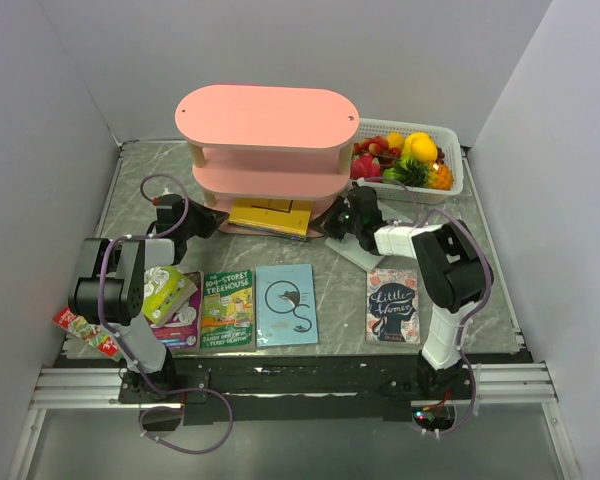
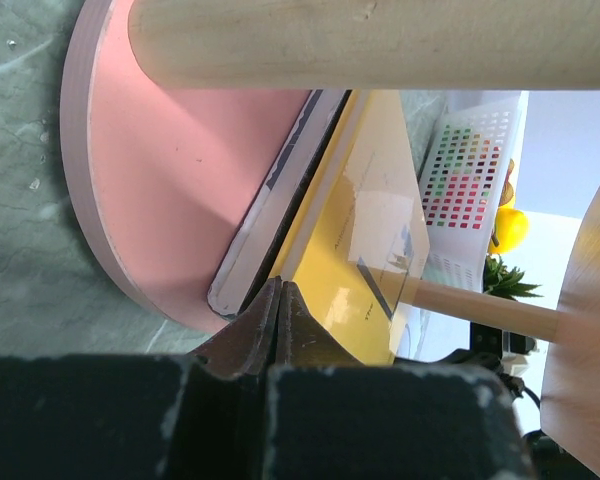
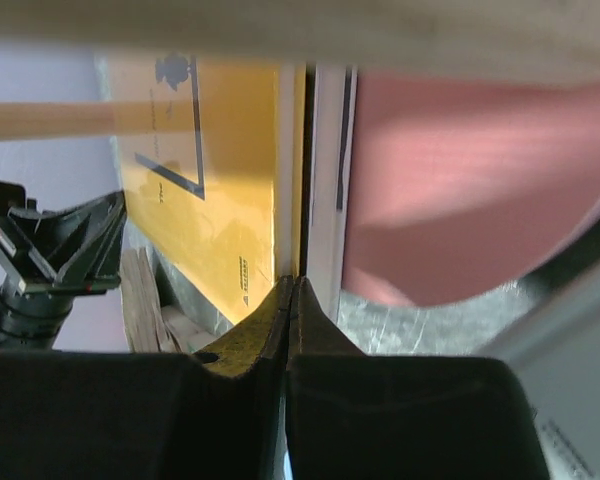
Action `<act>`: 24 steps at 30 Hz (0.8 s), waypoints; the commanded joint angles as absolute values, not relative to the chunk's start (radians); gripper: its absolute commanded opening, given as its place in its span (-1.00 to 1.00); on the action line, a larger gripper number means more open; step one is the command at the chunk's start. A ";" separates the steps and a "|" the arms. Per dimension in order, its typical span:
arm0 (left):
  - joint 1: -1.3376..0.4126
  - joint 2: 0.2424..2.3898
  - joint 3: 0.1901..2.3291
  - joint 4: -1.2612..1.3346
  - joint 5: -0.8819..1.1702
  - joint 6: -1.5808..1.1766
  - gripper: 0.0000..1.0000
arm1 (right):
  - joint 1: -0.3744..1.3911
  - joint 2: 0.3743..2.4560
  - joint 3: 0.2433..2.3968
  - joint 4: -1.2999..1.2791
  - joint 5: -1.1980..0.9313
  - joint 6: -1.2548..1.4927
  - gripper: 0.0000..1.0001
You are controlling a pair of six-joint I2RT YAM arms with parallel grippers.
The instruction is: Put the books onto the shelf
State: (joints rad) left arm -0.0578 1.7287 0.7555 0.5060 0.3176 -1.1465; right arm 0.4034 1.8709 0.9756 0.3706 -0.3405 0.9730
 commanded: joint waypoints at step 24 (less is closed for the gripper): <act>-0.097 1.732 0.831 0.500 0.425 -1.164 -0.97 | 0.428 1.864 0.963 0.460 -0.379 0.973 -1.00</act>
